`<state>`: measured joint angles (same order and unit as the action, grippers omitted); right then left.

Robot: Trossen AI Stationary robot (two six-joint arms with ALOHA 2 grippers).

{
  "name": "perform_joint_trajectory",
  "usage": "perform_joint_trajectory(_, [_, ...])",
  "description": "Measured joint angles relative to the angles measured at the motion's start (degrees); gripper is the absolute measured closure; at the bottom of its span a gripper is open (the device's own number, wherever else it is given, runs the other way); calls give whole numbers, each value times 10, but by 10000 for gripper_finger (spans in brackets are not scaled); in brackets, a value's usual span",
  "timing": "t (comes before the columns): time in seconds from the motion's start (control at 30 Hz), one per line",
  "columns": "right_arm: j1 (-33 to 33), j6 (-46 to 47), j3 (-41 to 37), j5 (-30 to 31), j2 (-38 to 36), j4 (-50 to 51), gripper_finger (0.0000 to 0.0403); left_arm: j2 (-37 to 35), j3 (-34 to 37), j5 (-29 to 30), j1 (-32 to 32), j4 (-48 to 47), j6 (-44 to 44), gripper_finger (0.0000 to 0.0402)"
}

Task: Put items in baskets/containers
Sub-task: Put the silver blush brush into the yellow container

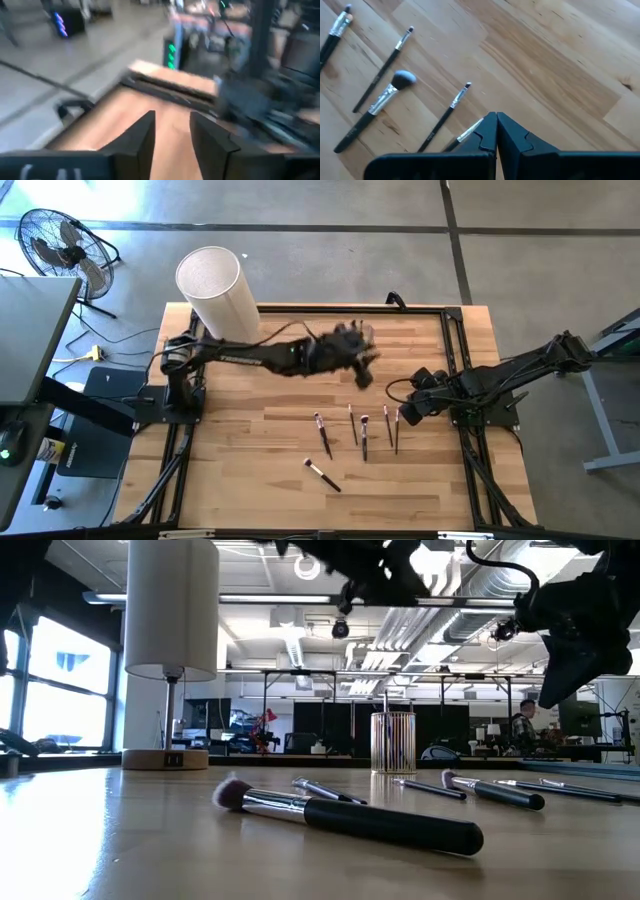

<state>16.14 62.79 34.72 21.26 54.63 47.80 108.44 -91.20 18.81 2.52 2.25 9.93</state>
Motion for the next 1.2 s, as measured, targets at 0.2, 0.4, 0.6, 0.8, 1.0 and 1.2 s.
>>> perform_joint_trajectory(0.2, [0,-5,0,1,0,-2,402,0,-67,-29,-67,-347,121,382])
perform_joint_trajectory(0.4, [0,-3,0,4,0,-17,400,0,-2,-95,-109,-392,133,399])
perform_joint_trajectory(0.6, [0,-22,4,15,23,-162,402,-116,185,-80,-142,-273,147,401])
perform_joint_trajectory(0.8, [-13,-12,105,20,172,-183,402,-300,415,-77,-162,-167,179,401])
perform_joint_trajectory(1.0, [-35,89,313,-14,361,23,402,-433,524,-80,-172,-155,190,401])
perform_joint_trajectory(1.2, [-35,172,442,-89,491,149,385,-496,561,-98,-172,-193,171,401])
